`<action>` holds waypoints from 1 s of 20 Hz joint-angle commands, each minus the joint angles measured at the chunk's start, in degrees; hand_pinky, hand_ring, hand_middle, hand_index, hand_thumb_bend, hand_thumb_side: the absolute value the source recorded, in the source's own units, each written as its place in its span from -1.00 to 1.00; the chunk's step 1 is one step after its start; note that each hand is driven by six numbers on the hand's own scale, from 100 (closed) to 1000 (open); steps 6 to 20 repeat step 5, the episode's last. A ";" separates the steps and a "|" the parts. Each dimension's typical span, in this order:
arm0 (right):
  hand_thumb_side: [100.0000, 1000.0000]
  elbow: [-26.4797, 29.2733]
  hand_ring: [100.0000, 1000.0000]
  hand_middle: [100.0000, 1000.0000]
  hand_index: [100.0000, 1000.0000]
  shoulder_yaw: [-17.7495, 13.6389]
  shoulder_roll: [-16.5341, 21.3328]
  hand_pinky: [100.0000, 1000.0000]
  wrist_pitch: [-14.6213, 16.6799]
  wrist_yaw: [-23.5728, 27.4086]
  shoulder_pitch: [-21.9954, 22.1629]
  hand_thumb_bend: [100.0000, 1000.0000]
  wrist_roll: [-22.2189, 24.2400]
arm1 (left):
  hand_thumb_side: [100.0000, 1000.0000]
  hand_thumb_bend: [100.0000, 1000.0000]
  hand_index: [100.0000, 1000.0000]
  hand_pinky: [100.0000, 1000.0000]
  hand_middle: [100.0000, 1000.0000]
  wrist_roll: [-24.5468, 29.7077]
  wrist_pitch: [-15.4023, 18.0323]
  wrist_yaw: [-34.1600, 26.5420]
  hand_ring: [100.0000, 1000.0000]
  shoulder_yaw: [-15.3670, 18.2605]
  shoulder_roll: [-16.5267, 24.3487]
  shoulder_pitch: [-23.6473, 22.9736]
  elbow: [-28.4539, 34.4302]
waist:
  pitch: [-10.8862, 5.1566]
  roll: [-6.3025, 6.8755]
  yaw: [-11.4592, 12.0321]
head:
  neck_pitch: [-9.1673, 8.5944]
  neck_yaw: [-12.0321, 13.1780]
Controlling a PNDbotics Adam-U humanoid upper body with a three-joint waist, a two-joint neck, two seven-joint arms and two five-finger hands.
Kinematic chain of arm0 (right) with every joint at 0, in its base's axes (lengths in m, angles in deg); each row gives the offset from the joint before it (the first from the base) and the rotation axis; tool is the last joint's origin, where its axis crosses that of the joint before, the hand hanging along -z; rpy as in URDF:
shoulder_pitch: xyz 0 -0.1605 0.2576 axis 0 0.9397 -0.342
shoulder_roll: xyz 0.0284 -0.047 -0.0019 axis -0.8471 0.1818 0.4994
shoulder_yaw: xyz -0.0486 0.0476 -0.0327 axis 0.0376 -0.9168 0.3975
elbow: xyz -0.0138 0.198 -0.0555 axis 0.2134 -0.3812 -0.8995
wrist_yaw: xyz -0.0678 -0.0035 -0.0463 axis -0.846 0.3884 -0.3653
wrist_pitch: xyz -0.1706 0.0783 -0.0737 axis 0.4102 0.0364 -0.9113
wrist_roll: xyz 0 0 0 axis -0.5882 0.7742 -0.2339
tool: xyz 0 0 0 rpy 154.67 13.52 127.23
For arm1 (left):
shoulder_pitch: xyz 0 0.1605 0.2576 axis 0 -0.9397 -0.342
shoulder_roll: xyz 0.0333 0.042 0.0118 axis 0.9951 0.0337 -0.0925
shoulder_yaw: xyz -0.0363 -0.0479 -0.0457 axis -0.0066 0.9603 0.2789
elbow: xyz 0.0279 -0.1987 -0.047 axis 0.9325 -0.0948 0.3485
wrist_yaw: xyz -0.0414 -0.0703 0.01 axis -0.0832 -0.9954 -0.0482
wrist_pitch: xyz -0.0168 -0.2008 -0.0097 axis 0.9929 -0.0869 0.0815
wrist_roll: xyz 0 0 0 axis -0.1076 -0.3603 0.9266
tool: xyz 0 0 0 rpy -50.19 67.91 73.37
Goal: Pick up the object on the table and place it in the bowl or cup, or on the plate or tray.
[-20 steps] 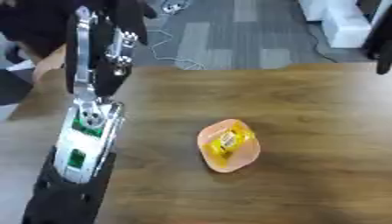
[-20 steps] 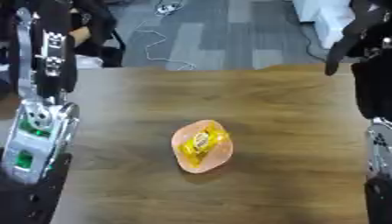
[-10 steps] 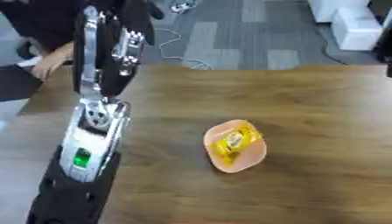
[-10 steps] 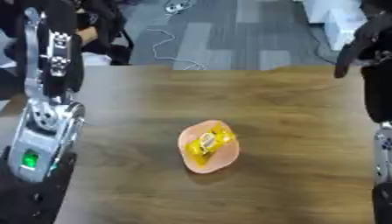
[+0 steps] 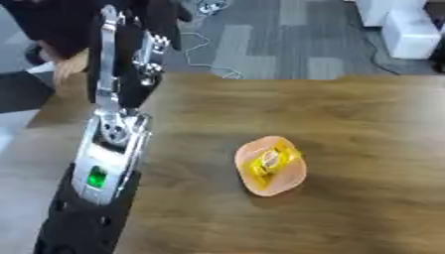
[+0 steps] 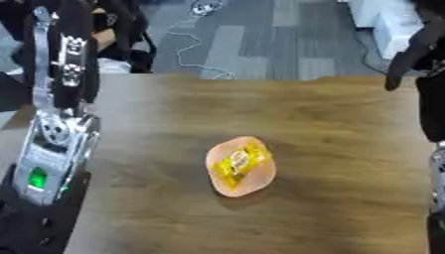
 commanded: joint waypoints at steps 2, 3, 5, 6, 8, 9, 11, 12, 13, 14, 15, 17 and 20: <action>1.00 1.11 -0.21 0.08 1.00 0.04 1.16 -0.51 0.54 0.20 -0.97 -0.86 -0.08 | 0.35 -0.41 0.33 -0.80 0.03 0.37 0.04 0.57 -0.20 0.52 1.00 0.36 1.11 | -0.62 -0.09 0.15 | -0.18 0.55; 1.00 1.11 -0.21 0.07 1.00 0.03 1.19 -0.51 0.65 0.27 -1.00 -0.88 -0.18 | 0.35 -0.42 0.32 -0.80 0.02 0.47 0.01 0.66 -0.21 0.48 0.98 0.35 1.10 | -0.66 -0.11 0.16 | -0.18 0.49; 1.00 1.11 -0.22 0.07 1.00 0.12 1.31 -0.51 0.91 0.38 -0.96 -0.86 -0.23 | 0.33 -0.40 0.32 -0.80 0.00 0.74 0.07 0.80 -0.22 0.42 0.84 0.44 1.17 | -0.71 -0.14 0.31 | -0.18 0.56; 1.00 1.11 -0.22 0.07 1.00 0.12 1.31 -0.51 0.91 0.38 -0.96 -0.86 -0.23 | 0.33 -0.40 0.32 -0.80 0.00 0.74 0.07 0.80 -0.22 0.42 0.84 0.44 1.17 | -0.71 -0.14 0.31 | -0.18 0.56; 1.00 1.11 -0.22 0.07 1.00 0.12 1.31 -0.51 0.91 0.38 -0.96 -0.86 -0.23 | 0.33 -0.40 0.32 -0.80 0.00 0.74 0.07 0.80 -0.22 0.42 0.84 0.44 1.17 | -0.71 -0.14 0.31 | -0.18 0.56; 1.00 1.11 -0.22 0.07 1.00 0.12 1.31 -0.51 0.91 0.38 -0.96 -0.86 -0.23 | 0.33 -0.40 0.32 -0.80 0.00 0.74 0.07 0.80 -0.22 0.42 0.84 0.44 1.17 | -0.71 -0.14 0.31 | -0.18 0.56; 1.00 1.11 -0.22 0.07 1.00 0.12 1.31 -0.51 0.91 0.38 -0.96 -0.86 -0.23 | 0.33 -0.40 0.32 -0.80 0.00 0.74 0.07 0.80 -0.22 0.42 0.84 0.44 1.17 | -0.71 -0.14 0.31 | -0.18 0.56; 1.00 1.11 -0.22 0.07 1.00 0.12 1.31 -0.51 0.91 0.38 -0.96 -0.86 -0.23 | 0.33 -0.40 0.32 -0.80 0.00 0.74 0.07 0.80 -0.22 0.42 0.84 0.44 1.17 | -0.71 -0.14 0.31 | -0.18 0.56; 1.00 1.11 -0.22 0.07 1.00 0.12 1.31 -0.51 0.91 0.38 -0.96 -0.86 -0.23 | 0.33 -0.40 0.32 -0.80 0.00 0.74 0.07 0.80 -0.22 0.42 0.84 0.44 1.17 | -0.71 -0.14 0.31 | -0.18 0.56; 1.00 1.11 -0.22 0.07 1.00 0.12 1.31 -0.51 0.91 0.38 -0.96 -0.86 -0.23 | 0.33 -0.40 0.32 -0.80 0.00 0.74 0.07 0.80 -0.22 0.42 0.84 0.44 1.17 | -0.71 -0.14 0.31 | -0.18 0.56; 1.00 1.11 -0.22 0.07 1.00 0.12 1.31 -0.51 0.91 0.38 -0.96 -0.86 -0.23 | 0.33 -0.40 0.32 -0.80 0.00 0.74 0.07 0.80 -0.22 0.42 0.84 0.44 1.17 | -0.71 -0.14 0.31 | -0.18 0.56; 1.00 1.11 -0.22 0.07 1.00 0.12 1.31 -0.51 0.91 0.38 -0.96 -0.86 -0.23 | 0.33 -0.40 0.32 -0.80 0.00 0.74 0.07 0.80 -0.22 0.42 0.84 0.44 1.17 | -0.71 -0.14 0.31 | -0.18 0.56; 1.00 1.11 -0.22 0.07 1.00 0.12 1.31 -0.51 0.91 0.38 -0.96 -0.86 -0.23 | 0.33 -0.40 0.32 -0.80 0.00 0.74 0.07 0.80 -0.22 0.42 0.84 0.44 1.17 | -0.71 -0.14 0.31 | -0.18 0.56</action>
